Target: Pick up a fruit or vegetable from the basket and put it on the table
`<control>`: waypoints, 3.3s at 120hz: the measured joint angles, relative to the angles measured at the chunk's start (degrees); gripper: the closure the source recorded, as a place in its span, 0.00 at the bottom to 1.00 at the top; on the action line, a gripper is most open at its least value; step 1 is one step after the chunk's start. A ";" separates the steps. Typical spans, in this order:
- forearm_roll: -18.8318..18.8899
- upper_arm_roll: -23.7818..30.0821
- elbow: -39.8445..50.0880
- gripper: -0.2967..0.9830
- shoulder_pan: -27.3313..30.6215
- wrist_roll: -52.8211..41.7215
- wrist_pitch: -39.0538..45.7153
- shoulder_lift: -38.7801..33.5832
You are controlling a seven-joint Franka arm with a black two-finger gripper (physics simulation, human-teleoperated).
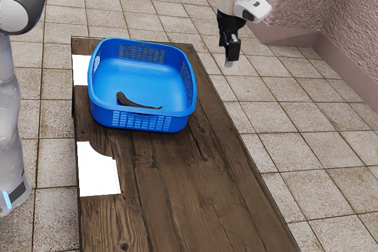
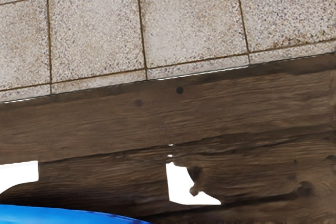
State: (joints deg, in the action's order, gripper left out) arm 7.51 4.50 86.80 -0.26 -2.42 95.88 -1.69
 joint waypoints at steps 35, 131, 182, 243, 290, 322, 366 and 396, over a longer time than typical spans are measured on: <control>-4.90 -0.02 -0.72 0.23 2.53 1.57 -3.67 0.70; 2.02 -4.83 49.92 0.23 4.20 -2.62 10.09 -22.42; 6.92 -5.93 54.98 0.23 4.12 -7.90 12.74 -23.98; 7.01 -8.65 60.06 0.24 4.13 -11.63 24.05 -24.82; 6.75 -8.72 61.58 0.26 4.13 -12.86 30.20 -24.56; 6.68 -8.81 61.59 0.41 4.13 -13.35 31.03 -23.75; 6.97 -8.76 61.40 0.59 4.12 -13.07 30.78 -23.71; 7.28 -8.26 57.54 0.67 4.12 -11.78 27.53 -24.65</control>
State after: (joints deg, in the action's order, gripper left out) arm 14.79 -3.77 144.34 3.86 -14.20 123.41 -26.35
